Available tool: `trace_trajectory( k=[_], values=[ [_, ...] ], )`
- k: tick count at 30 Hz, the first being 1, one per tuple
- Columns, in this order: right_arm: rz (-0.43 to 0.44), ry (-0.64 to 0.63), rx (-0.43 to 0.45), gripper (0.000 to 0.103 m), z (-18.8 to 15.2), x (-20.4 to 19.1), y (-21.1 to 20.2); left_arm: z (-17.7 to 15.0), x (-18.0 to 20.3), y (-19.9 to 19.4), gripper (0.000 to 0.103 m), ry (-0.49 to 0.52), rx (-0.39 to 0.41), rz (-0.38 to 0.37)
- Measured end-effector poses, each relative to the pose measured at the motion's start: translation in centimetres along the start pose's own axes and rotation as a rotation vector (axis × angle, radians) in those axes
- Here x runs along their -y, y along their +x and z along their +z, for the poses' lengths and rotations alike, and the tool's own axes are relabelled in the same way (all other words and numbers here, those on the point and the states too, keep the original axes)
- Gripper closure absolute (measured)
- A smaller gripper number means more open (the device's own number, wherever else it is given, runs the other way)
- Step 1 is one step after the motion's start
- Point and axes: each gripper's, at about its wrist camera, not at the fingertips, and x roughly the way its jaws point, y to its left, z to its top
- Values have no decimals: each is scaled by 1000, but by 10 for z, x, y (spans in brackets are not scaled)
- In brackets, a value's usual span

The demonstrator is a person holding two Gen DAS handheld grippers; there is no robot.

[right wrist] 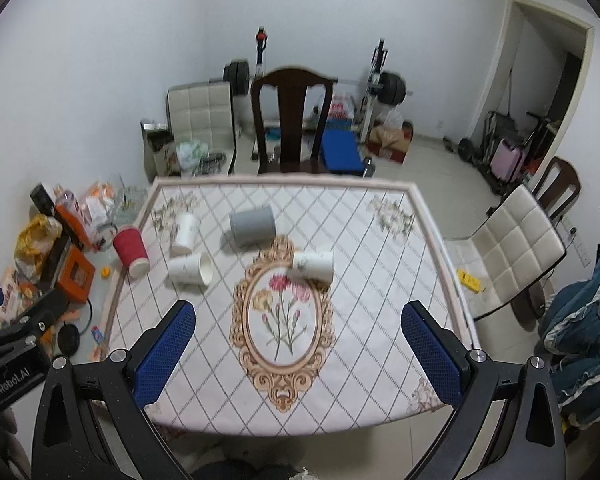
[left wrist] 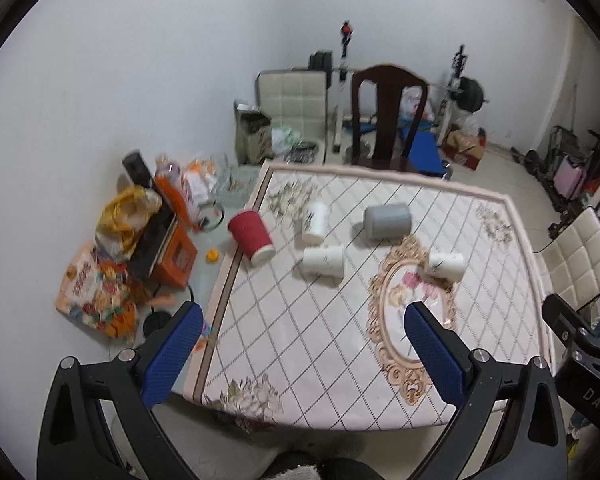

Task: Flip cup upright
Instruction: 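Move the left gripper down to the white bird-print cup and grasp it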

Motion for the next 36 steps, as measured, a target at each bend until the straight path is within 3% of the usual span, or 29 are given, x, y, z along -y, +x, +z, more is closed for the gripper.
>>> trace_trajectory(
  k=[5,14,19,26,33,36],
  values=[
    [14,-29,-110,0,-11,-4,61,-19,1,44,0,-5,-81,53],
    [-33,-57,-321,0,-37,-23,184,-34,7,137,0,42,-261,60],
    [-28,-22,-435,0,-42,-31,252,-30,9,194,0,70,-352,40],
    [-52,-11,-548,0,-43,-46,320,-16,13,265,0,132,-414,31],
    [-79,-15,-599,0,-33,-55,362,3,18,322,1,329,-433,64],
    [-97,2,-621,0,-31,-52,376,10,27,330,11,489,-382,71]
  ],
)
